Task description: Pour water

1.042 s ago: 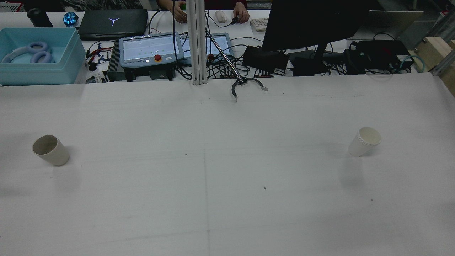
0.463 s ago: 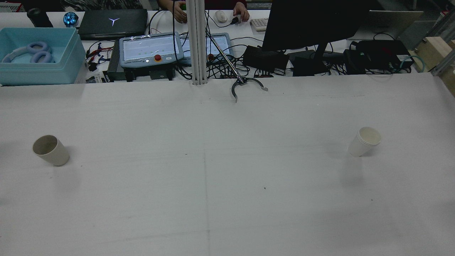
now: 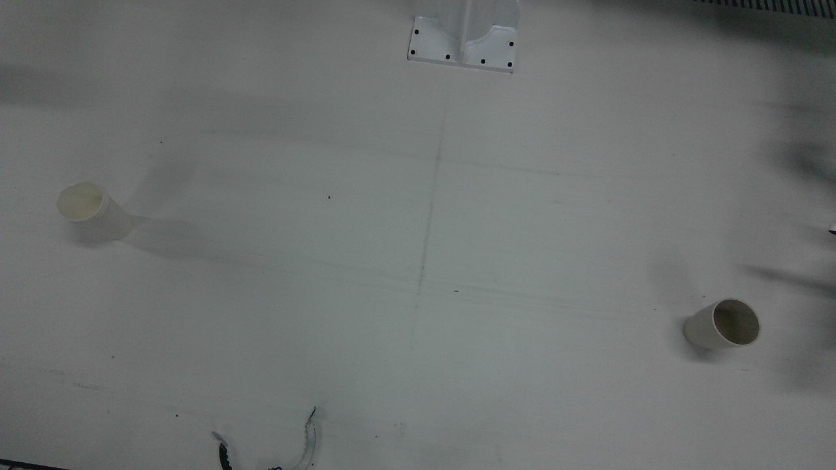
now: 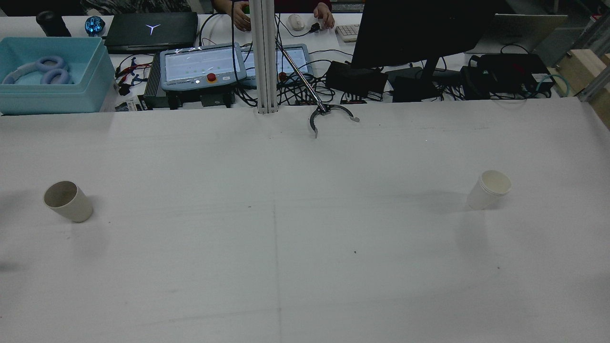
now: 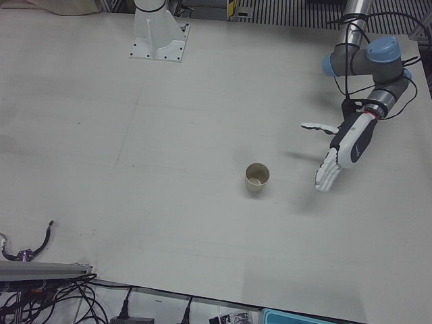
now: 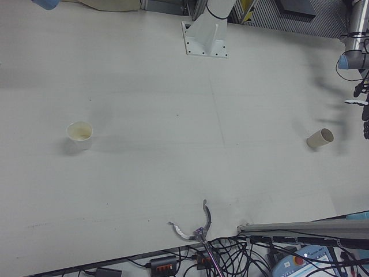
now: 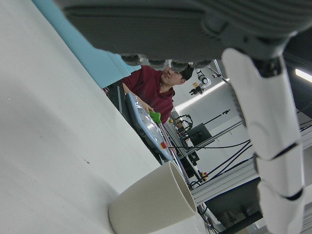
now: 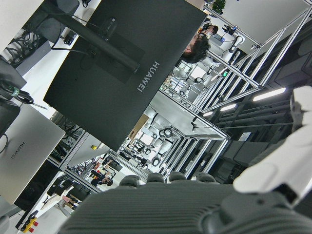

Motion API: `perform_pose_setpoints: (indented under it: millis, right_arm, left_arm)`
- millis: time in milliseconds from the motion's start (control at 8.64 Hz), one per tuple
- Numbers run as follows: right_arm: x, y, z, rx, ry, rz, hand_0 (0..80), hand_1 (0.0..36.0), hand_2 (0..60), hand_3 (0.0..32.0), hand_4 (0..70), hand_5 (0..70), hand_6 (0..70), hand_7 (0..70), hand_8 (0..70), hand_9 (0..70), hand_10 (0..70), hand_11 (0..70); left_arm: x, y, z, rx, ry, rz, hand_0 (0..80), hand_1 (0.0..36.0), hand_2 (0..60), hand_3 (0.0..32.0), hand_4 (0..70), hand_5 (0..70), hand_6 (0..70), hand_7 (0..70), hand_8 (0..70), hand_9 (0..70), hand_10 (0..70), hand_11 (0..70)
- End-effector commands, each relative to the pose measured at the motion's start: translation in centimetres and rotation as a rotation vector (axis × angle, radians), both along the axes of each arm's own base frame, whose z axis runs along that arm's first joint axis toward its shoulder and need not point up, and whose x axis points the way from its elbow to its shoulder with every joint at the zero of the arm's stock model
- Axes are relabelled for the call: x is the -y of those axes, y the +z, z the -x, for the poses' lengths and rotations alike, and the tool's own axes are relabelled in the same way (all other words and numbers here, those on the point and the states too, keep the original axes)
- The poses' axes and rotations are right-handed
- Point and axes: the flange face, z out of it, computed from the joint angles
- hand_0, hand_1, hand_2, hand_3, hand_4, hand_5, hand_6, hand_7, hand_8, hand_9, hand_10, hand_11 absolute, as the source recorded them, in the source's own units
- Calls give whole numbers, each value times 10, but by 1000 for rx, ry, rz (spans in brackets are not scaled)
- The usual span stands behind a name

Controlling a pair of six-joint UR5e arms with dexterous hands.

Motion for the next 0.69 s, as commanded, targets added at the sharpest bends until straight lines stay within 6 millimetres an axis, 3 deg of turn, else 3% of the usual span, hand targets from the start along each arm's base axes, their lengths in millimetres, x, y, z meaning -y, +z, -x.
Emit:
perform_pose_setpoints:
  millis: [0, 231, 347, 463, 579]
  right_arm:
    - [-5, 3, -2, 0, 0, 8, 172, 115, 262, 0, 0, 0, 0, 0, 0, 0, 0, 0]
    - [-4, 5, 3, -13, -8, 12, 179, 114, 260, 0, 0, 0, 0, 0, 0, 0, 0, 0]
    - [-4, 5, 4, -28, -7, 12, 169, 112, 259, 0, 0, 0, 0, 0, 0, 0, 0, 0]
    - [-1, 10, 5, -29, -7, 21, 164, 111, 259, 0, 0, 0, 0, 0, 0, 0, 0, 0]
    - [1, 19, 6, -30, -8, 38, 162, 110, 258, 0, 0, 0, 0, 0, 0, 0, 0, 0]
  left_arm:
    - [36, 0, -74, -49, 3, -3, 475, 202, 95, 0, 0, 0, 0, 0, 0, 0, 0, 0]
    - [46, 10, -75, -97, -21, 35, 488, 224, 107, 0, 0, 0, 0, 0, 0, 0, 0, 0]
    - [52, 25, -70, -183, -84, 101, 479, 211, 107, 0, 0, 0, 0, 0, 0, 0, 0, 0]
    - [55, 30, -80, -208, -66, 118, 473, 200, 100, 0, 0, 0, 0, 0, 0, 0, 0, 0]
    - [49, 31, -106, -201, -24, 125, 470, 195, 96, 0, 0, 0, 0, 0, 0, 0, 0, 0]
